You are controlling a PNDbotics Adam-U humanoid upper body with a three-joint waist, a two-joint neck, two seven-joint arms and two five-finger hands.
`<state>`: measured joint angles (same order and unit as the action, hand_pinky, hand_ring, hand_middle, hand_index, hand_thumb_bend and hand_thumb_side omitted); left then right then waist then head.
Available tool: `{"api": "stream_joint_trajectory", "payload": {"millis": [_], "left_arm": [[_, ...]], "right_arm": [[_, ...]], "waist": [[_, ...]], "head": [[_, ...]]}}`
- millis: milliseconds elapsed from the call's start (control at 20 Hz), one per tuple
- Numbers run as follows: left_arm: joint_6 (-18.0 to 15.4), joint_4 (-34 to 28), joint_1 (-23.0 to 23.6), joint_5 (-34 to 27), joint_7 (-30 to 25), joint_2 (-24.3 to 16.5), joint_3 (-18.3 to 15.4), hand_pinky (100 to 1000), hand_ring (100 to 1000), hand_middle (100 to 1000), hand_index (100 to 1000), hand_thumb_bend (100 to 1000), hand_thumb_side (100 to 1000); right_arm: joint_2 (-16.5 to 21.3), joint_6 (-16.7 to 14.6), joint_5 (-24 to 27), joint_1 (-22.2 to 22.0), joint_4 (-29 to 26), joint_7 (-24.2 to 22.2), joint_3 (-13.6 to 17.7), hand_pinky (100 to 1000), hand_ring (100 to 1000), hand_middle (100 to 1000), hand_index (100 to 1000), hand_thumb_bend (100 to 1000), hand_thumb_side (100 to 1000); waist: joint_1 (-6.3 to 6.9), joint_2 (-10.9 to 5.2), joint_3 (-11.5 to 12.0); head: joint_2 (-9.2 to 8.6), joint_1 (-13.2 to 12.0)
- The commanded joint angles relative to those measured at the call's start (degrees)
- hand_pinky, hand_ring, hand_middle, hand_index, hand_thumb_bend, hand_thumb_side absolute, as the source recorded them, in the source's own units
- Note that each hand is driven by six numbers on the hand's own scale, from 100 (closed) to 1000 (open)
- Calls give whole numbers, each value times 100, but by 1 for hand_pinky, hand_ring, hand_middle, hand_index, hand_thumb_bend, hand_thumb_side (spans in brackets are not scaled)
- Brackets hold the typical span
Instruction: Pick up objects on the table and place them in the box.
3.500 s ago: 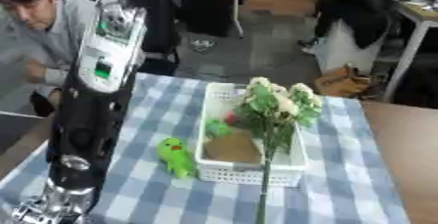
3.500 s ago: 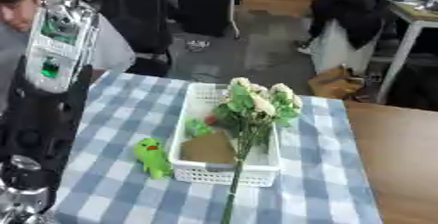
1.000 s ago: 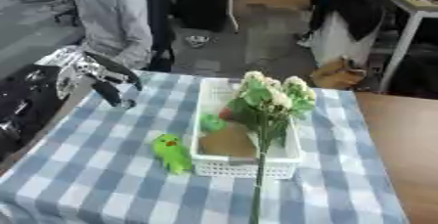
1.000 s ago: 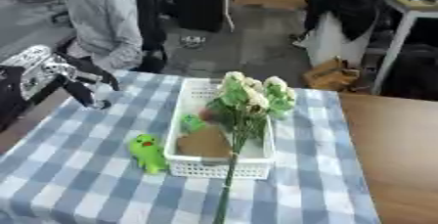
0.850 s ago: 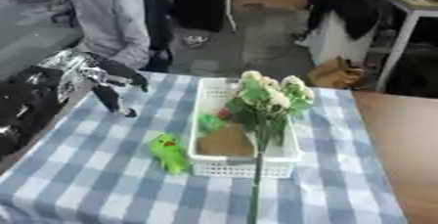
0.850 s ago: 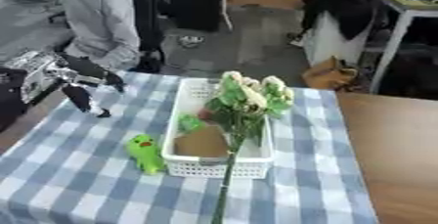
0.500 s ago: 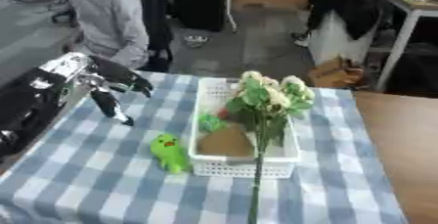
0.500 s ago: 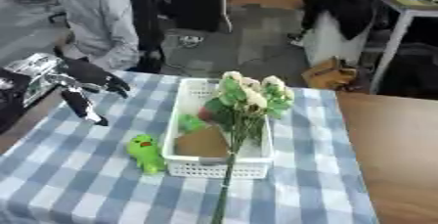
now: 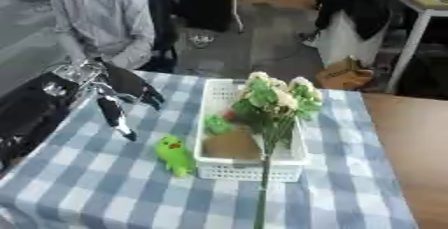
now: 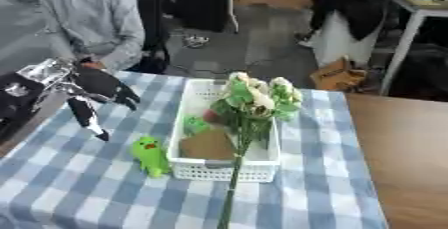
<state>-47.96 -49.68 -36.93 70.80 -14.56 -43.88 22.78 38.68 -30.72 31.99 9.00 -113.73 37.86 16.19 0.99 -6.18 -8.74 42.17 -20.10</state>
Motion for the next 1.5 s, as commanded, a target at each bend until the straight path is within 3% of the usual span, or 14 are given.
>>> {"api": "stream_joint_trajectory", "payload": {"millis": [50, 400, 700, 1150, 1500], "left_arm": [[-366, 67, -173, 135, -56, -61, -32, 903, 1000, 1000, 1000, 671, 809], [-400, 34, -128, 54, 418, 75, 203, 872, 995, 1000, 1000, 586, 811], [-401, -60, -103, -161, 469, 186, 338, 871, 995, 1000, 1000, 565, 818], [-401, -20, -108, -249, 8, 364, 421, 879, 1000, 1000, 1000, 584, 830], [-401, 358, -229, 56, -595, 544, 355, 911, 1000, 1000, 1000, 666, 827]], "right_arm": [[217, -265, 33, 74, -86, 252, 27, 730, 743, 692, 679, 100, 561], [213, -255, 54, 95, -86, 246, 17, 730, 743, 692, 678, 100, 562], [202, -251, 74, 113, -86, 229, 9, 730, 743, 692, 678, 100, 563], [194, -241, 100, 147, -86, 236, 6, 730, 743, 692, 678, 100, 564], [196, -238, 107, 161, -86, 267, 13, 730, 743, 692, 678, 100, 559]], "waist": [[83, -56, -6], [82, -55, -24], [77, -51, -49], [68, -49, -80], [64, -55, -85]], "head": [[-3, -21], [-19, -53], [-45, -86], [-43, -127], [-13, -174]]}}
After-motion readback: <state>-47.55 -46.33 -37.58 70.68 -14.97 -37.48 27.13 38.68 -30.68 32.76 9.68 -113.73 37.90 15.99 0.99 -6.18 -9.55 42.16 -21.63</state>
